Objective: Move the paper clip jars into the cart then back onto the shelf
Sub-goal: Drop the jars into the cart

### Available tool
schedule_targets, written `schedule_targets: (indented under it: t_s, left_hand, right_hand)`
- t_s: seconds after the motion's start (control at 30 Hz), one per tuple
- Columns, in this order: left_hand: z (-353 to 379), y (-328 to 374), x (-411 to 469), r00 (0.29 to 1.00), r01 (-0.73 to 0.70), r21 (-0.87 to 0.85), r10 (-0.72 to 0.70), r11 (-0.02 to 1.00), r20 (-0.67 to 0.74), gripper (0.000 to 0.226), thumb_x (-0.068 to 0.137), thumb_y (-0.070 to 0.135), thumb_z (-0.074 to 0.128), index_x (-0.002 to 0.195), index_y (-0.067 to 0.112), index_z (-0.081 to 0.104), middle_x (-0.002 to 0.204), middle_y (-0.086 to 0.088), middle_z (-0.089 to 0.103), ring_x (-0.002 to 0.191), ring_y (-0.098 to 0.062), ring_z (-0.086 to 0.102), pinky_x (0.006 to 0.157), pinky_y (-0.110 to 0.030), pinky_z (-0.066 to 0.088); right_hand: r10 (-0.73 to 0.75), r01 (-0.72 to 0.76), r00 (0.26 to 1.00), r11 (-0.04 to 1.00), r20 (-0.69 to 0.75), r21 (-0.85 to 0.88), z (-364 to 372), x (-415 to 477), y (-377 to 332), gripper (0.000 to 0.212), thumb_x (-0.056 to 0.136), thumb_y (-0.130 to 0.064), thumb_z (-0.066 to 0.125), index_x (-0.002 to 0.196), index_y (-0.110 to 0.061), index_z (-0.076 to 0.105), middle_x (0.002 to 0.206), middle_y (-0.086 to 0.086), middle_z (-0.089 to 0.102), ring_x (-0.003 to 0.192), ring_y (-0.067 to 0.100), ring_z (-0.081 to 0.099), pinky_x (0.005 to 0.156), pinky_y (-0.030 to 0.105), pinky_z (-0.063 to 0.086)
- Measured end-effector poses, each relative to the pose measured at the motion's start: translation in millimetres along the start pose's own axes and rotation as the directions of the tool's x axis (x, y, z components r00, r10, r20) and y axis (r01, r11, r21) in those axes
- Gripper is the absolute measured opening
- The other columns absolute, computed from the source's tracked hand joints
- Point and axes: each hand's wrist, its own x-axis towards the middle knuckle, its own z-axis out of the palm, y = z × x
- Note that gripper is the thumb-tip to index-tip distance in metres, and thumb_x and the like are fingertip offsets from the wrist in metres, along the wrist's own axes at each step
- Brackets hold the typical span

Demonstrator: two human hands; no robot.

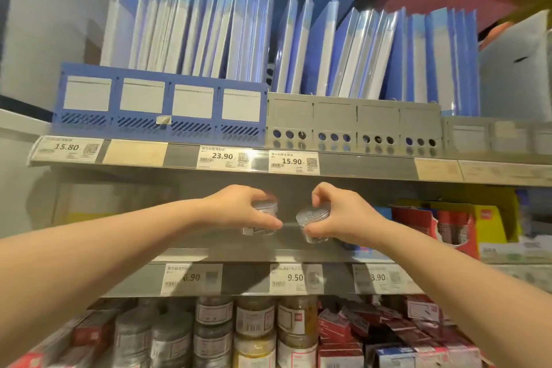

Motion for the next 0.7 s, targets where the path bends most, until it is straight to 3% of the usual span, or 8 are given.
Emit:
schedule_targets:
  t_s: [0.07,0.23,0.33,0.47,0.7]
  left_hand:
    - [-2,15,-27,0.992,-0.126,-0.056,0.127,0.99,0.019,0.064,0.075,0.056,0.066,0.132,0.036,0.047,0.136,0.013,0.049,0.121,-0.007,0.046,0.095,-0.02,0.034]
    - [15,63,-89,0.953,-0.296,-0.062,0.299,0.953,0.05,0.058,0.075,0.054,0.066,0.129,0.046,0.047,0.109,0.016,0.049,0.102,-0.002,0.044,0.085,-0.019,0.034]
    - [35,103,-118,0.914,-0.392,-0.112,0.4,0.913,0.07,0.058,0.074,0.056,0.066,0.128,0.049,0.046,0.108,0.014,0.049,0.107,-0.006,0.046,0.084,-0.021,0.034]
    - [66,169,-155,0.812,-0.55,-0.164,0.57,0.819,0.127,0.059,0.075,0.054,0.067,0.13,0.046,0.046,0.128,0.012,0.05,0.12,-0.009,0.043,0.094,-0.024,0.034]
    - [120,330,-234,0.597,-0.731,-0.277,0.781,0.624,0.185,0.06,0.074,0.06,0.063,0.13,0.048,0.043,0.119,0.015,0.049,0.106,-0.005,0.043,0.085,-0.023,0.036]
  right_hand:
    - [0.014,-0.013,0.999,1.0,-0.034,0.024,-12,-34,-15,0.034,0.068,-0.026,0.074,0.083,-0.029,0.043,0.089,-0.007,0.056,0.068,0.01,0.046,0.06,0.024,0.04]
    - [0.109,-0.11,0.99,0.994,-0.094,-0.012,-43,-127,-43,0.036,0.07,-0.032,0.075,0.088,-0.029,0.044,0.09,-0.009,0.057,0.071,0.004,0.049,0.056,0.016,0.04]
    - [0.198,-0.203,0.976,0.978,-0.086,-0.048,-66,-188,-52,0.036,0.07,-0.034,0.076,0.085,-0.032,0.043,0.094,-0.015,0.054,0.078,0.005,0.053,0.061,0.022,0.044]
    - [0.331,-0.34,0.939,0.935,-0.094,-0.099,-102,-279,-55,0.038,0.068,-0.035,0.078,0.084,-0.033,0.045,0.091,-0.017,0.054,0.078,-0.001,0.051,0.062,0.021,0.042]
    - [0.524,-0.537,0.841,0.838,-0.133,-0.096,-181,-463,-49,0.039,0.068,-0.03,0.079,0.085,-0.032,0.044,0.083,-0.01,0.054,0.067,0.012,0.051,0.057,0.027,0.041]
